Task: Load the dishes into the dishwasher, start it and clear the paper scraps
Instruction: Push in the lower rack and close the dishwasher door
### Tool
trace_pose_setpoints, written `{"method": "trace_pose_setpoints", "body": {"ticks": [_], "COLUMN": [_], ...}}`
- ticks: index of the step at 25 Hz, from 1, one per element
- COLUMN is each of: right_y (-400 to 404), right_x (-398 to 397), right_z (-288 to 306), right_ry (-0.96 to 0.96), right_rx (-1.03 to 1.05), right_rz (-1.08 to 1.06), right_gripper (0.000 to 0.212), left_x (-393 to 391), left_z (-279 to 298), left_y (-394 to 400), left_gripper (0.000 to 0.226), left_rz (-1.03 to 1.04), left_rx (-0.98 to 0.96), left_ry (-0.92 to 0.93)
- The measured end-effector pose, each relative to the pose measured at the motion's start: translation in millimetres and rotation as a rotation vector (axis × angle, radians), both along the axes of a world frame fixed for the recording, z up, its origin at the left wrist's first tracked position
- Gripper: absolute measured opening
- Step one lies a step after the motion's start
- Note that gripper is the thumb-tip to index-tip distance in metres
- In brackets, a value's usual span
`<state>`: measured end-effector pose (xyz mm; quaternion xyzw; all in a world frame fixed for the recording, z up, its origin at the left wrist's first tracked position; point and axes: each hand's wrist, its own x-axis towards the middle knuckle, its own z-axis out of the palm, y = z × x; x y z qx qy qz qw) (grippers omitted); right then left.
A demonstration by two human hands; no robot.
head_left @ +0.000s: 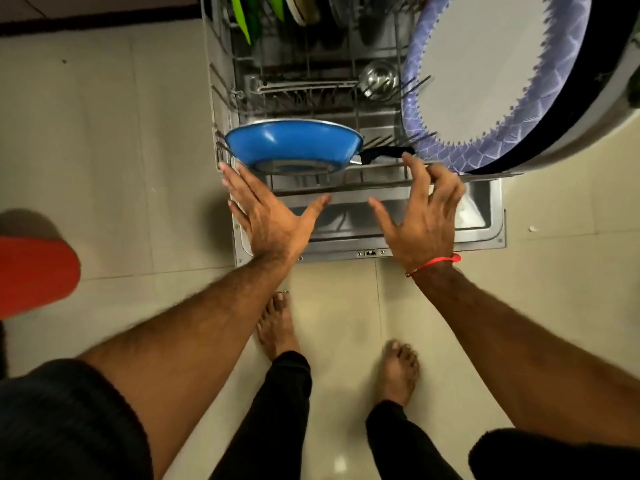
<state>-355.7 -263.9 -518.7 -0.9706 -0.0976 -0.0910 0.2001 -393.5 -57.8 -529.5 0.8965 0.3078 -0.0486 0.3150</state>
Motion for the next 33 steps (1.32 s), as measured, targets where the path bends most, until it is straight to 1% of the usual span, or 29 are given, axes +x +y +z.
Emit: {"method": "trace_pose_setpoints", "body": {"ticks": [1,4,6,10,14,18,23,26,29,33], "right_y": [-2,-6,-4,5,10,18,34,43,48,59], "right_x": [7,21,22,28,47,90,162,197,236,280], "right_z": [1,-8,-20,-36,-50,-54,-59,-64,-70,-76], "right_ry": [-0.025,0.048,0.057,-0.048,-0.152,-0.184,-0.265,-0.325,-0.441,-0.575], "right_rx": [-0.02,-0.102,-0.109,-0.037,-0.005,0.012,0.039,0.048,0.056,0.072], "right_rz": [0.004,0.085,0.151,0.092,0.09,0.096,0.104,0.099,0.118,0.117], "right_gripper": [0.08,0.098,0.102,0.096,0.091,0.089,0.088,0.087,0.086,0.084], "left_x": [2,3,5,13,26,66,131,165,199,243], "left_z": [-4,-18,-23,-27,-37,-38,-42,-46,-54,-61], "left_y": [-3,-9,-10,-13,-9,2,21,30,40,50], "left_gripper": [0.145,0.143,0.145,0.15,0.151,0.152,0.15,0.146,0.143,0.141], "left_rz": [0.013,0.074,0.084,0.137,0.138,0.149,0.143,0.138,0.147,0.182], "left_rx": [0.015,0.064,0.073,0.032,0.046,0.043,0.051,0.09,0.178,0.239], "left_ry": [-0.025,-0.105,-0.129,-0.162,-0.227,-0.285,-0.371,-0.45,-0.546,-0.631]}}
